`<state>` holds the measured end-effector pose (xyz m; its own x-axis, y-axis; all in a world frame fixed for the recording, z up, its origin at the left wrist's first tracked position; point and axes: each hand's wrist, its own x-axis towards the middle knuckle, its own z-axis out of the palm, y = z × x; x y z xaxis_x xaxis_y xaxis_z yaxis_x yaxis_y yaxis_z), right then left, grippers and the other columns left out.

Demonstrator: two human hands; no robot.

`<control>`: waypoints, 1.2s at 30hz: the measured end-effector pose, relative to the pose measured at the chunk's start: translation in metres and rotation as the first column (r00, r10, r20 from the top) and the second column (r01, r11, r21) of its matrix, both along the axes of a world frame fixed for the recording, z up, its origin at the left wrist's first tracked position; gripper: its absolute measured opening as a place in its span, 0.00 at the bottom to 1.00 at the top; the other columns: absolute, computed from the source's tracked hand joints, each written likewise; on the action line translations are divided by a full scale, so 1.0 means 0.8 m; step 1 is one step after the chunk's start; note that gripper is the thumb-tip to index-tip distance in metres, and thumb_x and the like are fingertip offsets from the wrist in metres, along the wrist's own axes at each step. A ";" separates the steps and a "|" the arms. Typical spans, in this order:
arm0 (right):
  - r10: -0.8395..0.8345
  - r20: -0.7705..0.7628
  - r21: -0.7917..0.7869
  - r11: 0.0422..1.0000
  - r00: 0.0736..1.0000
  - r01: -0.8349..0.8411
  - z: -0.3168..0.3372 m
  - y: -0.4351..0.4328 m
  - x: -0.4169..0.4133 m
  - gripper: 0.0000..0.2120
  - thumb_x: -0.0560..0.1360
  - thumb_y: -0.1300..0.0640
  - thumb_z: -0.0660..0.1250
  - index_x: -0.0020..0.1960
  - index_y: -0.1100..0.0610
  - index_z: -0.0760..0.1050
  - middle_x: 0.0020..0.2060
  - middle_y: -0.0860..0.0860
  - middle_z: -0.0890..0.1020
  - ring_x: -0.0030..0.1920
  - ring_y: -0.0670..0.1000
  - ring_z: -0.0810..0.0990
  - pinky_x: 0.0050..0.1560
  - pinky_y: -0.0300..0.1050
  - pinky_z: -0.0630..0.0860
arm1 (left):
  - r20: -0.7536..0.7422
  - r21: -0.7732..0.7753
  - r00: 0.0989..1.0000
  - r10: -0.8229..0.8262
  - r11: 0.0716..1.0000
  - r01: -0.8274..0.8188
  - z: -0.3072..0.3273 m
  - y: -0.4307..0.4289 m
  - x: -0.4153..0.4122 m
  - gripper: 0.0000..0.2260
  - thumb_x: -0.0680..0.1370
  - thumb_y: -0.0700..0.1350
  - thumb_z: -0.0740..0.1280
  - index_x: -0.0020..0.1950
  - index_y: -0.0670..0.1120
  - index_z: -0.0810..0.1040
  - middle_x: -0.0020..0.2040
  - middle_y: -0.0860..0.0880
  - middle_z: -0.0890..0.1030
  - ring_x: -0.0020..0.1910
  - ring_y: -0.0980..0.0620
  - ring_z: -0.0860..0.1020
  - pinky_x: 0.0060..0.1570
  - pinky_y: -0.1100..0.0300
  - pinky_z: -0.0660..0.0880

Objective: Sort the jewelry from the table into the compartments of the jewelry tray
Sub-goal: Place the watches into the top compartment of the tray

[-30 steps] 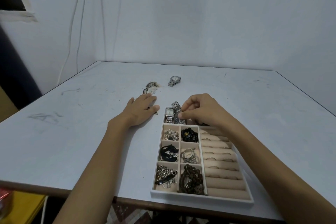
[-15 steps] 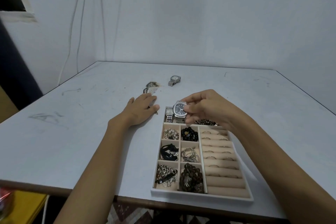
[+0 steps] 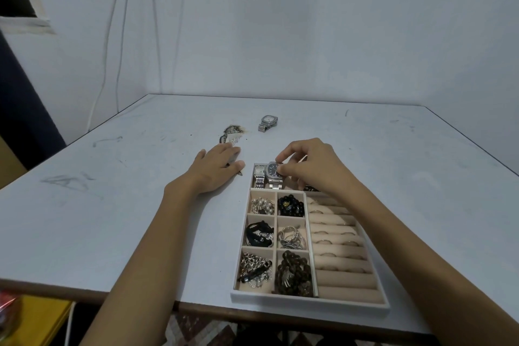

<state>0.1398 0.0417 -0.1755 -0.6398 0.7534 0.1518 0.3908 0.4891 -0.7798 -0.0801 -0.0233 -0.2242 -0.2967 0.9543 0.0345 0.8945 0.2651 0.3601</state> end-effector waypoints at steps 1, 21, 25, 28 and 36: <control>0.000 0.001 0.002 1.000 1.000 0.000 0.000 0.000 -0.001 0.04 0.71 0.60 0.71 0.46 0.57 0.81 0.30 0.51 0.81 0.24 0.49 0.76 0.36 0.43 0.77 | 0.002 0.001 1.000 0.003 1.000 -0.003 0.000 0.000 0.000 0.23 0.82 0.55 0.53 0.77 0.49 0.58 0.78 0.50 0.54 0.77 0.54 0.51 0.74 0.48 0.42; 0.093 0.014 -0.032 0.995 0.996 -0.093 0.007 -0.004 0.005 0.06 0.72 0.57 0.72 0.48 0.57 0.81 0.36 0.58 0.84 0.36 0.61 0.83 0.38 0.48 0.80 | -0.062 0.023 0.998 0.024 0.999 -0.022 -0.001 -0.003 0.008 0.23 0.83 0.55 0.50 0.76 0.49 0.58 0.78 0.51 0.55 0.77 0.54 0.53 0.74 0.48 0.45; 0.043 -0.139 -0.260 0.962 0.989 -0.078 0.024 0.014 0.013 0.08 0.76 0.59 0.69 0.51 0.62 0.80 0.39 0.61 0.82 0.34 0.57 0.79 0.30 0.42 0.77 | -0.157 0.002 0.987 0.043 0.999 -0.043 0.000 -0.007 0.020 0.24 0.84 0.53 0.46 0.78 0.48 0.52 0.79 0.50 0.50 0.78 0.54 0.48 0.75 0.48 0.45; -0.055 -0.170 -0.302 0.953 0.984 0.001 0.032 0.041 0.010 0.09 0.76 0.61 0.68 0.53 0.65 0.78 0.43 0.61 0.81 0.31 0.51 0.77 0.28 0.38 0.74 | -0.161 -0.033 0.986 0.042 0.998 -0.048 0.000 -0.005 0.018 0.24 0.83 0.54 0.45 0.79 0.48 0.50 0.79 0.50 0.48 0.78 0.53 0.46 0.75 0.48 0.43; -0.134 0.082 -0.300 0.942 0.988 0.153 0.039 0.114 -0.071 0.10 0.76 0.57 0.67 0.52 0.63 0.75 0.46 0.58 0.78 0.33 0.52 0.72 0.33 0.41 0.69 | -0.162 -0.021 0.986 0.037 0.999 -0.041 -0.003 -0.003 0.015 0.24 0.83 0.54 0.45 0.79 0.48 0.49 0.79 0.49 0.48 0.78 0.53 0.46 0.75 0.48 0.42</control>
